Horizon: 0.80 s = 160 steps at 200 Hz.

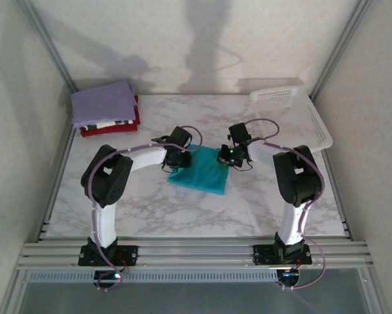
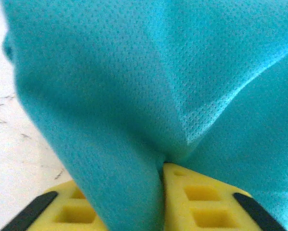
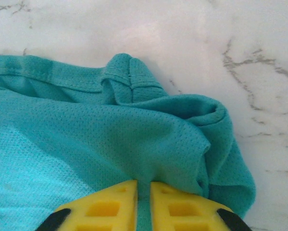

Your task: Fold and stack the t-shirts

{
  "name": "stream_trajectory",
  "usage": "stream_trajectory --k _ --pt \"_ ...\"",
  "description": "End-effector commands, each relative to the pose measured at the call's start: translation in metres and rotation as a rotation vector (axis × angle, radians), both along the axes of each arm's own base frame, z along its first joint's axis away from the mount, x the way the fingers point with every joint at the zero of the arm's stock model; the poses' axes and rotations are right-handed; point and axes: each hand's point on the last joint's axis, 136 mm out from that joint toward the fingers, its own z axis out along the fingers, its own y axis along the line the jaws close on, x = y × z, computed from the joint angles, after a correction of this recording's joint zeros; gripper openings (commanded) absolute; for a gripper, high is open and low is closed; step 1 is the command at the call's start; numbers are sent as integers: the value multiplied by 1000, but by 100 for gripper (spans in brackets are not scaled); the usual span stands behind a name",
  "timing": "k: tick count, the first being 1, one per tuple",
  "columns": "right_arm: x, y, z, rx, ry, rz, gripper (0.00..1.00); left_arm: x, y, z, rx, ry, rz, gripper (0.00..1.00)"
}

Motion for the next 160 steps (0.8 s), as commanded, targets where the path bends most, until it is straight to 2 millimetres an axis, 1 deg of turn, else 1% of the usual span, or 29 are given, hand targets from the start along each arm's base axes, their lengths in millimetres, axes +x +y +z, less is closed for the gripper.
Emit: stream_trajectory --k 1,13,23,28,49,72,92,104,117,139,160 --pt "0 -1 17 8 -23 7 34 -10 0 -3 -1 16 0 12" --pt "0 -3 34 6 -51 7 43 -2 4 2 -7 -13 11 6" --pt "-1 -6 49 -2 -75 7 47 6 7 8 -9 -36 14 1" --pt "-1 -8 58 -5 -87 7 48 10 10 11 -4 -47 17 0" --pt "-5 -16 86 -31 -134 13 52 32 28 29 53 -97 32 0" --pt "-10 -24 105 -44 -164 13 54 56 50 55 154 -161 38 0" --pt "-12 -31 109 -50 -167 6 54 71 64 81 250 -226 45 0" --pt "-13 -32 108 -50 -162 4 54 79 71 91 279 -247 51 0" --pt "-14 -33 108 -46 -156 1 54 87 76 96 298 -257 45 0" --pt "-15 -32 110 -41 -152 2 54 103 92 103 349 -267 41 0" --pt "-17 -34 115 -49 -155 10 54 122 104 112 455 -287 11 0"
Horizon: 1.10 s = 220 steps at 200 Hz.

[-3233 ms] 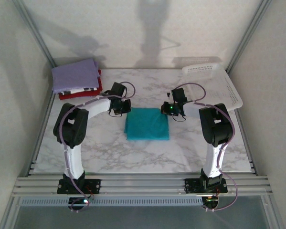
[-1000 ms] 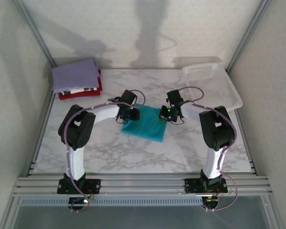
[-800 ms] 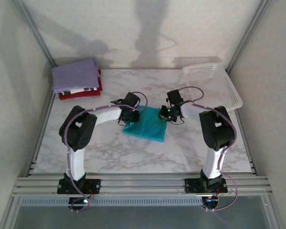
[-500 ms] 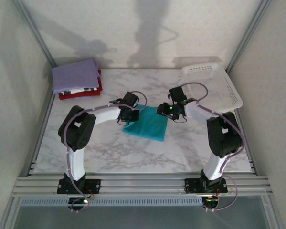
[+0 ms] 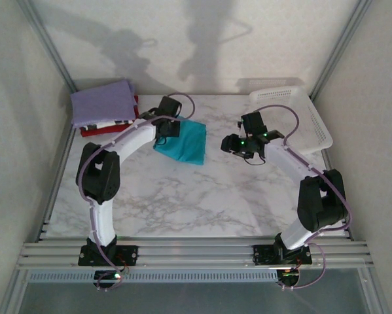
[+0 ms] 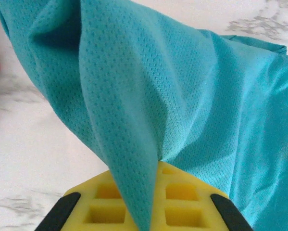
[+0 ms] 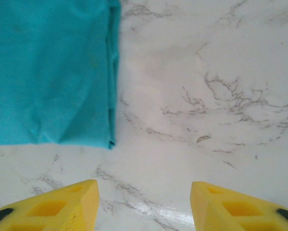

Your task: Fold and stack the t-shirts

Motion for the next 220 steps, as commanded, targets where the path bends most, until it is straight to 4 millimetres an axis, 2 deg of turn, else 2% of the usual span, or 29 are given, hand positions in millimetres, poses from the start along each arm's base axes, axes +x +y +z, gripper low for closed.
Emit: stream_trajectory --k 1,27,74,88,119,161,203,220 --pt "-3 -5 9 -20 -3 8 54 18 30 4 193 5 -7 0" --pt "-7 -10 13 -43 0 19 54 39 46 14 313 -4 19 0" --pt "-14 -19 16 -54 3 8 54 66 50 44 328 -48 -37 0" --pt "-17 -21 16 -56 7 7 54 76 58 53 317 -68 -36 0" --pt "-22 -23 19 -69 13 20 54 97 87 72 214 -88 10 0" --pt "-24 -25 24 -76 12 22 54 122 118 81 54 -133 -14 0" --pt "-25 -24 23 -68 24 13 54 131 155 96 -12 -173 14 0" --pt "-25 -25 22 -72 30 11 54 133 157 104 -43 -193 2 0"
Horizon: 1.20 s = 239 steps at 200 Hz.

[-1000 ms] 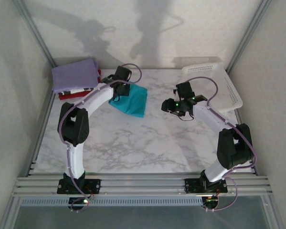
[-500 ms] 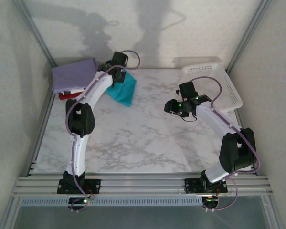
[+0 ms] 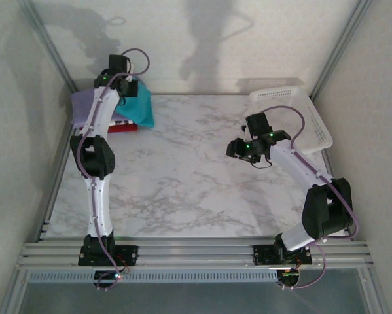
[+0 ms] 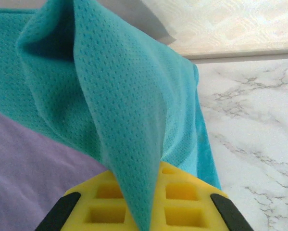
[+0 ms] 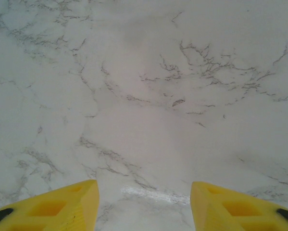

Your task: Fold and stack the t-shirts

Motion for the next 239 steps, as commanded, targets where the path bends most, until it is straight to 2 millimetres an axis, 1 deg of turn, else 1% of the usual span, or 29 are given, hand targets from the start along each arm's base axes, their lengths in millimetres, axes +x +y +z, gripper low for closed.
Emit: stream_trajectory --k 1,14,33,51,80,116,147,175,198,218,228,239 --pt "3 -3 13 -5 -23 -11 54 6 -10 26 -64 -65 -70 0" --pt "3 -3 13 -2 -22 -14 54 8 -14 35 -99 -92 -90 0" --pt "4 -3 14 -2 -24 -23 54 11 -14 50 -109 -138 -101 0" --pt "3 -4 14 -4 -24 -27 54 15 -2 62 -105 -173 -64 0" --pt "0 -5 13 -11 -11 -26 54 12 22 60 -119 -156 -1 0" --pt "0 -6 16 -20 -9 -22 54 6 40 69 -111 -163 21 0" --pt "0 -8 16 -25 -10 -29 54 5 66 62 -143 -151 66 0" --pt "0 -7 13 -24 -3 -32 54 2 74 64 -136 -148 70 0" --pt "1 -4 12 -22 1 -27 54 -3 80 76 -139 -168 78 0" --pt "2 -2 12 -21 -5 -26 54 -6 91 86 -157 -191 92 0" --pt "2 -1 11 -21 -2 -24 54 -7 98 85 -170 -191 102 0" --pt "1 0 9 -20 2 -22 54 -8 105 80 -177 -179 112 0"
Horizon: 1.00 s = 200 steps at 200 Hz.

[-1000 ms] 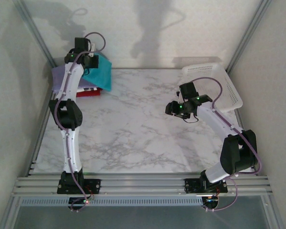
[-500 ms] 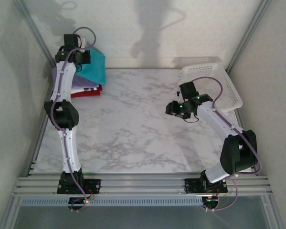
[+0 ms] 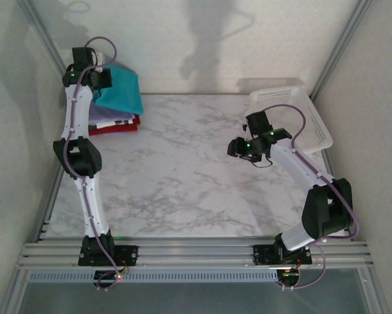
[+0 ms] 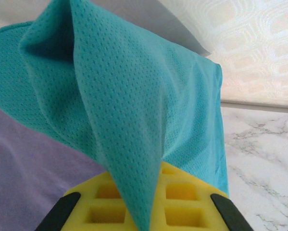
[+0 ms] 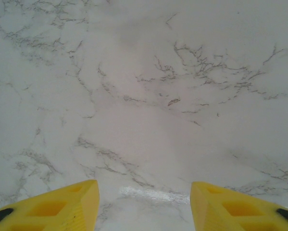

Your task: Fold and stack the t-shirts

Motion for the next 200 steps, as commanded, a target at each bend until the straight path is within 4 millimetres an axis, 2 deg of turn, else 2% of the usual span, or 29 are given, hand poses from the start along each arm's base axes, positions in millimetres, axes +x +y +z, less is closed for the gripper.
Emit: stream_trajectory --k 1,42,112,158,184,200 --pt "1 3 4 -3 -2 -8 54 -11 19 34 -29 -61 28 0" --pt "0 6 0 -7 6 0 54 -14 40 7 -65 -6 47 0" --pt "5 15 -7 -9 17 12 54 -23 71 -10 -66 38 100 0" --pt "7 19 -6 -8 18 20 54 -23 77 -44 -51 109 84 0" --pt "6 20 -6 -9 24 25 54 -23 92 -76 -18 166 117 0" --pt "5 20 -5 -9 23 25 54 -21 104 -87 20 181 150 0"
